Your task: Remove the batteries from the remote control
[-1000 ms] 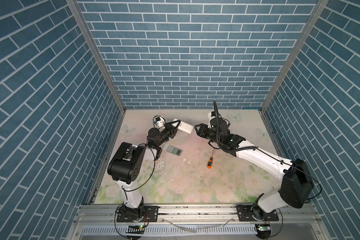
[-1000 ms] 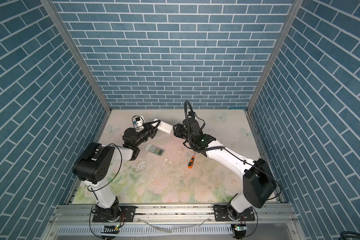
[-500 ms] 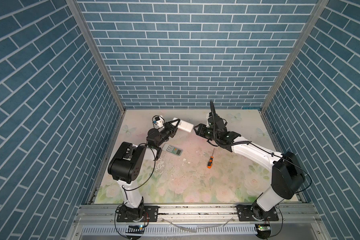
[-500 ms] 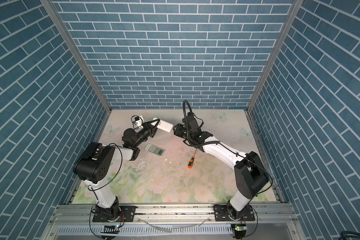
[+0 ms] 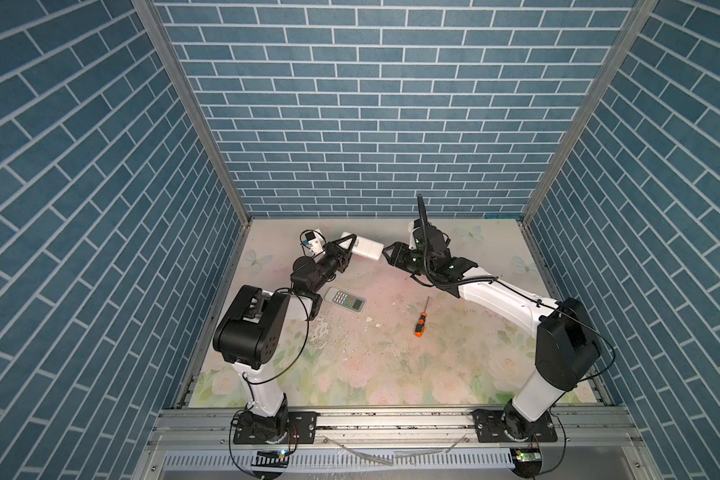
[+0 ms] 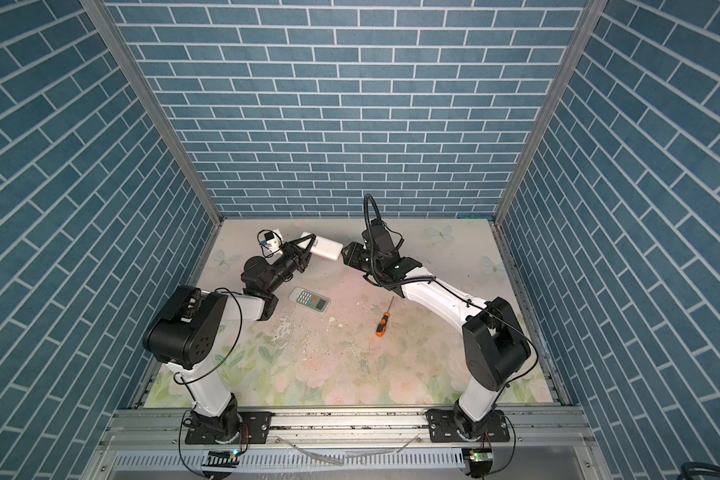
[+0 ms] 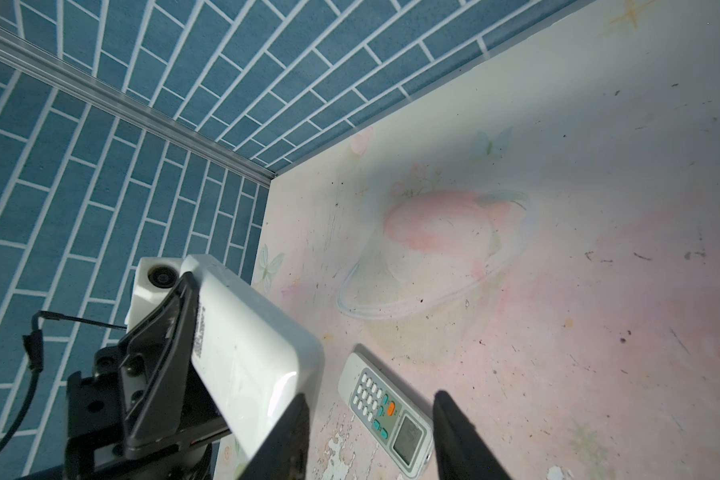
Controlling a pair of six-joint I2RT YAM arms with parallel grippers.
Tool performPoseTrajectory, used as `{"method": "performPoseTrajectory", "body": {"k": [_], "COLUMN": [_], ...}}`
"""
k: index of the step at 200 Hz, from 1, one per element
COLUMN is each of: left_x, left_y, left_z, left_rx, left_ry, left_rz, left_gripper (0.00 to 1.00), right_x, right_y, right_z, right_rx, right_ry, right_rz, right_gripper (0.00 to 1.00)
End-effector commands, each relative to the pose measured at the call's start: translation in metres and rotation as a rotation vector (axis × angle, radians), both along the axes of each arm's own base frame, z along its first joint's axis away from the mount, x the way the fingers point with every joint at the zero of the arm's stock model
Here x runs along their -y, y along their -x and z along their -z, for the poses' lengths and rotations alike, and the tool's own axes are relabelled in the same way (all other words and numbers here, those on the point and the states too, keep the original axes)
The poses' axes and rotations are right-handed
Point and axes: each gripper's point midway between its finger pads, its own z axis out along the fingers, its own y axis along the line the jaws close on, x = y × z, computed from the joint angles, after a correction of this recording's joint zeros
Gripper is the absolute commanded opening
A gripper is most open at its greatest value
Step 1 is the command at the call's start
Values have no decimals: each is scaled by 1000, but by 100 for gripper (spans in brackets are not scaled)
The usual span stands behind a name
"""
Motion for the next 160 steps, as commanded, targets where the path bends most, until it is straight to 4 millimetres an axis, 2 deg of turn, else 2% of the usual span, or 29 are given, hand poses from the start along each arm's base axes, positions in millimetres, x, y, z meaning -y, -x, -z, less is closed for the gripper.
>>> {"method": "performPoseTrajectory", "body": {"k": [1, 32, 91, 112, 126, 160], "left_x": [6, 7, 7, 7, 8, 10], "left_y": [14, 11, 8, 8, 8, 9], "left_z": [-18, -15, -18, -18, -18, -21], "left_rx": [64, 59, 65, 67, 65, 72], "left_ry": [5, 3, 5, 6, 7, 12], "left_rz": [43, 42, 39, 36, 40, 45], "left_gripper": [0, 0, 0, 0, 0, 0], "right_x": [-21, -20, -1, 0, -4, -26], "right_y": [-4, -2, 1, 4, 5, 4], "right_z": [-34, -39, -51, -56, -58, -53], "right_rx": [43, 50, 91, 106, 120, 89], "right_ry": [-109, -100, -72, -81, -102, -135], "right_rz": [-38, -33, 35, 38, 25, -48], "right_gripper": [49, 49, 48, 48, 48, 51]}}
